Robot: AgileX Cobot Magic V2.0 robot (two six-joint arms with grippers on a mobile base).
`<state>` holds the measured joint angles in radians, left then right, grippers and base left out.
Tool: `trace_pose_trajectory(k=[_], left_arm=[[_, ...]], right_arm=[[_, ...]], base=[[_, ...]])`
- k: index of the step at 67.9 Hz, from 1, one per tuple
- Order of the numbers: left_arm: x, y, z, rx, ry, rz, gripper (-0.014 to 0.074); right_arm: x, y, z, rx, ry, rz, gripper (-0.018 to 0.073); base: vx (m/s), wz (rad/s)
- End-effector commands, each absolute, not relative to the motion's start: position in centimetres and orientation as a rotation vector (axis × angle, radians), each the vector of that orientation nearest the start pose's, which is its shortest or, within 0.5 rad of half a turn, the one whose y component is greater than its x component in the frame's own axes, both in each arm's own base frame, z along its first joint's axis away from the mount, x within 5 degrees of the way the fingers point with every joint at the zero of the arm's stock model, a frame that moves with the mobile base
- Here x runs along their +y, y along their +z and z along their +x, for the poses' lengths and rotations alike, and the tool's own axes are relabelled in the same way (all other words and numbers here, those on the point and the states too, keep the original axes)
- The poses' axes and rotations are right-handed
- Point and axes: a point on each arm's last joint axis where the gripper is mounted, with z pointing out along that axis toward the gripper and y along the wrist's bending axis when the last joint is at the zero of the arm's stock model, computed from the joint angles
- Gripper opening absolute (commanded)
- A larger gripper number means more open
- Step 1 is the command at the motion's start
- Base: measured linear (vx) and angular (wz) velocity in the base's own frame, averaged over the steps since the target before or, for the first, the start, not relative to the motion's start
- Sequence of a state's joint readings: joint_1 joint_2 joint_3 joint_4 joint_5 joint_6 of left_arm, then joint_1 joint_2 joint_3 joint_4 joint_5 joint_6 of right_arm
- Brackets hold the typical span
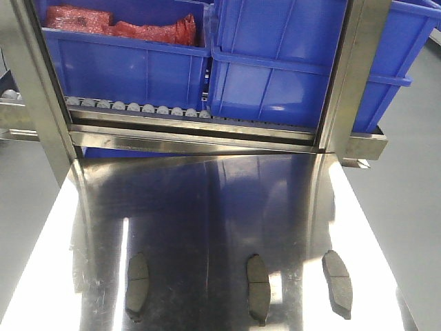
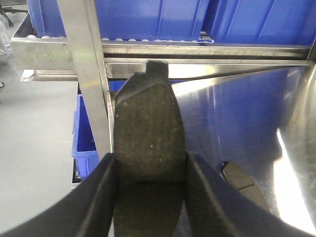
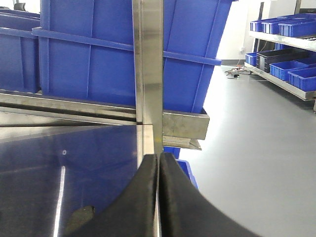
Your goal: Move and align brake pads A on conveyor
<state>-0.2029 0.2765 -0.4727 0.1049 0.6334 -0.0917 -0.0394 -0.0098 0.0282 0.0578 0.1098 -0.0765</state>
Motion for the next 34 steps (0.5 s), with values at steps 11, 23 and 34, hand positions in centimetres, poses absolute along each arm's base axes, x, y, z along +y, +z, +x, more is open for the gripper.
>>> trace_pose_trajectory(k=[11,23,34], left_arm=[[-0.73,31.43,6.02,1.798,-0.091,0.151,-0.0007],[-0.73,31.43,6.02,1.798,-0.091,0.151,-0.0007],[-0.73,31.43,6.02,1.798,-0.091,0.151,-0.0007]], right_arm=[[-0.25,19.76,5.63,1.538,-0.055,0.017,-0.0007],[-0.25,19.76,5.63,1.538,-0.055,0.017,-0.0007],[-0.25,19.76,5.63,1.538,-0.055,0.017,-0.0007]], base=[[0.0,0.0],[0.0,0.0],[0.0,0.0]])
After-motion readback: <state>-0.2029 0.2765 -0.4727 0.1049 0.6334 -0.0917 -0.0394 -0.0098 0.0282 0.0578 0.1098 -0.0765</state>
